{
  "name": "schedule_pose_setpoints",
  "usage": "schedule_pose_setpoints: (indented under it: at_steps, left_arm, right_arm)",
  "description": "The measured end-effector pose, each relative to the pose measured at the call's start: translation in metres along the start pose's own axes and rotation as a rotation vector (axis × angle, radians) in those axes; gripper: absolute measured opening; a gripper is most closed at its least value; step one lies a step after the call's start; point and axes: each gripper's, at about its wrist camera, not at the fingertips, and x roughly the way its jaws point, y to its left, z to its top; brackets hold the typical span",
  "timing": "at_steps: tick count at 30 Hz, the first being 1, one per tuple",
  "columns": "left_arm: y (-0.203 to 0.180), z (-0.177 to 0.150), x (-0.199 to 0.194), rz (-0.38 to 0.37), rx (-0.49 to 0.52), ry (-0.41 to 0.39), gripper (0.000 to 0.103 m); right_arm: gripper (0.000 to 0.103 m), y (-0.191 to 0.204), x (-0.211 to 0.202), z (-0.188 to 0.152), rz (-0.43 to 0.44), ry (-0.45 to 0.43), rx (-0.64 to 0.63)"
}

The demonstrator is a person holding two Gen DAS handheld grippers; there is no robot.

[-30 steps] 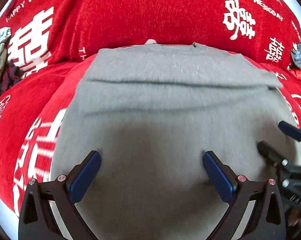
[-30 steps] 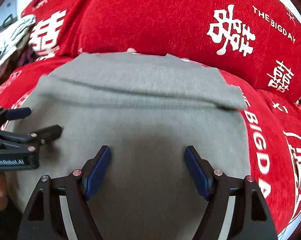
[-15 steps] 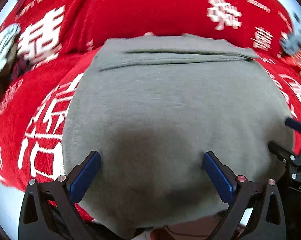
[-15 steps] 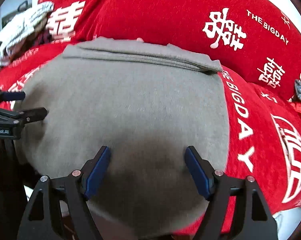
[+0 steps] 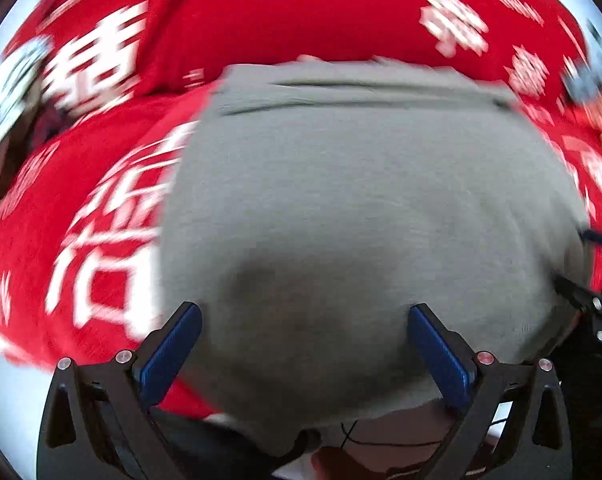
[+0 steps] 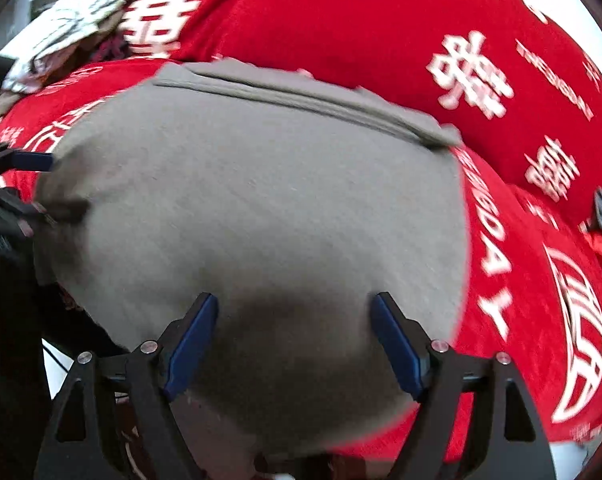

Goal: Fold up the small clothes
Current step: 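Grasp the sweater hem with the right gripper and lift it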

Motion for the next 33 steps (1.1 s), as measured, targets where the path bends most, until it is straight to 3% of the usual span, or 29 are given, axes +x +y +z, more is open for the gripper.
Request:
schedule_pose_setpoints:
  at_steps: [2,6,9,11,13,14,15,16,18,19,23,28,33]
  left_arm:
    - [0.026,-0.003,-0.005,-0.016,-0.11,0.0,0.103]
    - [0.069,-0.015,0.016,-0.121,-0.313,0.107,0.103]
    - [0.061,-0.019,0.028,-0.192,-0.321,0.153,0.103]
    - [0.05,-0.02,0.03,-0.19,-0.296,0.153,0.103]
    - [0.041,-0.019,0.028,-0.196,-0.279,0.15,0.098]
    - [0.039,-0.019,0.025,-0.184,-0.273,0.144,0.088]
    - [0.039,-0.017,0.022,-0.163,-0.263,0.138,0.075]
    - [0.039,-0.017,0.019,-0.155,-0.257,0.132,0.068]
    - [0.043,-0.016,0.01,-0.177,-0.256,0.116,0.025]
    - [0.044,-0.016,0.009,-0.198,-0.254,0.119,0.016]
    - [0.044,-0.01,0.005,-0.217,-0.253,0.125,0.015]
    - [0.046,0.007,-0.01,-0.272,-0.262,0.071,0.015]
    - [0.037,0.062,-0.015,-0.272,-0.228,-0.03,0.015]
  right_arm:
    - [0.081,-0.019,-0.01,-0.007,-0.012,0.015,0.082]
    - [0.081,-0.049,-0.011,-0.025,-0.004,0.069,0.237]
    - [0.083,-0.06,0.002,-0.031,0.047,0.115,0.32]
    - [0.082,-0.055,0.001,-0.028,0.047,0.108,0.312]
    - [0.07,-0.046,0.001,-0.027,0.057,0.102,0.297]
    - [0.064,-0.042,0.001,-0.027,0.051,0.101,0.285]
    - [0.053,-0.039,0.0,-0.027,0.036,0.1,0.264]
    - [0.035,-0.038,-0.001,-0.027,0.036,0.096,0.253]
    - [0.017,-0.043,-0.005,-0.028,0.086,0.085,0.273]
    - [0.016,-0.047,-0.006,-0.028,0.115,0.09,0.291]
    - [0.012,-0.061,-0.01,-0.027,0.208,0.078,0.353]
    - [0.012,-0.085,-0.036,-0.016,0.319,-0.035,0.43]
    - [0.012,-0.107,-0.045,0.02,0.33,-0.163,0.475]
